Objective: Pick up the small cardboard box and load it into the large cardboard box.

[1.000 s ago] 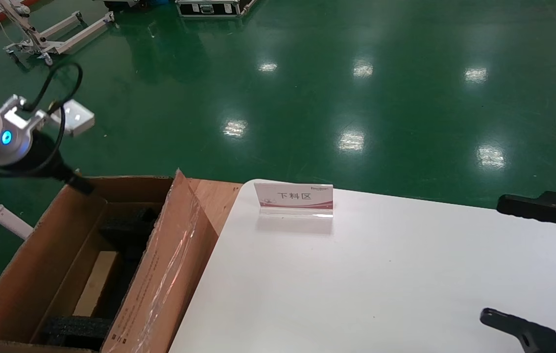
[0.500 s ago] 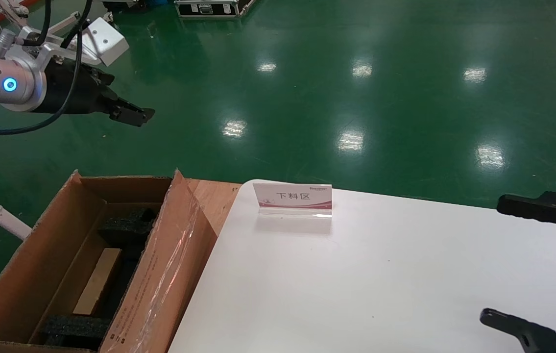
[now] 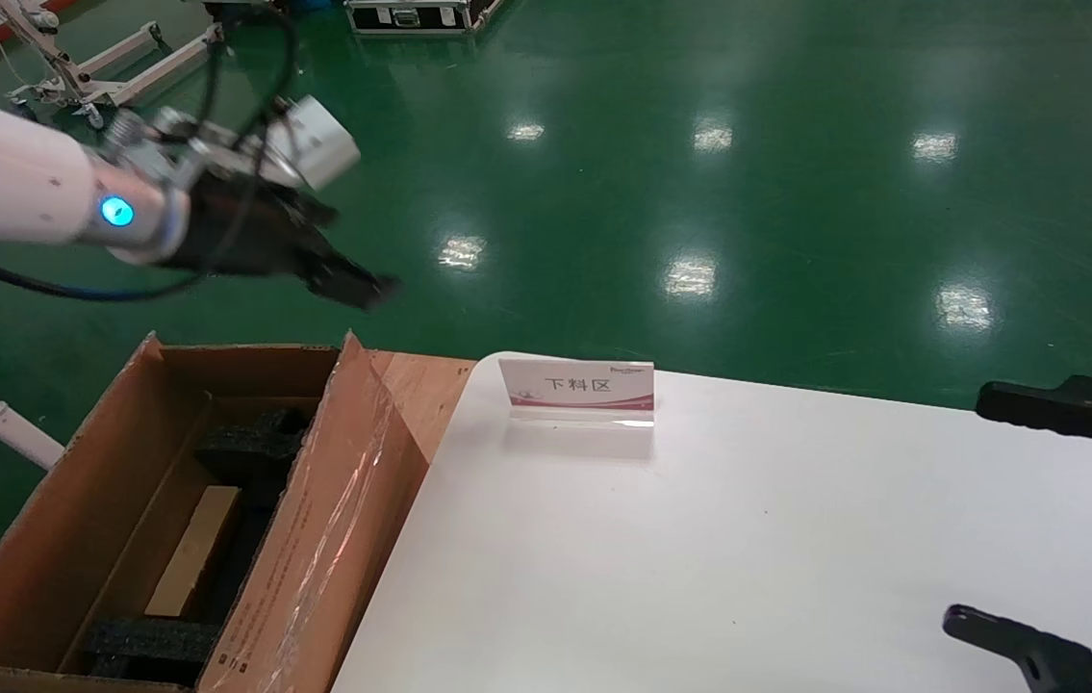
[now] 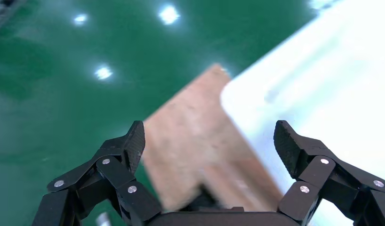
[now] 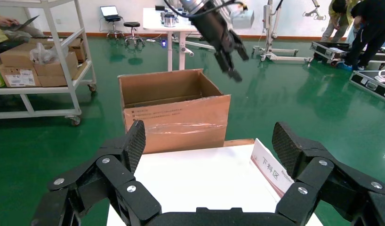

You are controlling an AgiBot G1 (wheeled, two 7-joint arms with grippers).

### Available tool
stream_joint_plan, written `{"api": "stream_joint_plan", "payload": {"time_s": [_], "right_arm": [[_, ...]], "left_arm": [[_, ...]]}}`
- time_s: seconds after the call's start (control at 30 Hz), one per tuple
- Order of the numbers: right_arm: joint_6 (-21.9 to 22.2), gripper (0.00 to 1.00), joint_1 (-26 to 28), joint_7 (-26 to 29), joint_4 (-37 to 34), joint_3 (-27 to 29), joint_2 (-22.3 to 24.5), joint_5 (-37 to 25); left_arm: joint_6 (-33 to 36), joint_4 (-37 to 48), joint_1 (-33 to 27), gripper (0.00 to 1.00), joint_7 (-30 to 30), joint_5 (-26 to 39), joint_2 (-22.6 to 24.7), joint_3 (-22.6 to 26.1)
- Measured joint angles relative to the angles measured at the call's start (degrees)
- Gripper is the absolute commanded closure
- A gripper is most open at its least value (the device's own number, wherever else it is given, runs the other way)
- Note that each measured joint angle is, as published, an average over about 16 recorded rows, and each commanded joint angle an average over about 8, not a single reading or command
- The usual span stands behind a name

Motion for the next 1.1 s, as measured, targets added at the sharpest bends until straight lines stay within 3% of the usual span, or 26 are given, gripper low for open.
{"api": "stream_joint_plan", "payload": {"time_s": [1.1], "right_arm": [[-0.17, 0.00, -0.14, 0.27, 0.10, 0.51, -0.19, -0.34]], "left_arm": [[24.42, 2.66, 45.95, 0.00, 40.34, -33.31, 3.91, -59.35]]}}
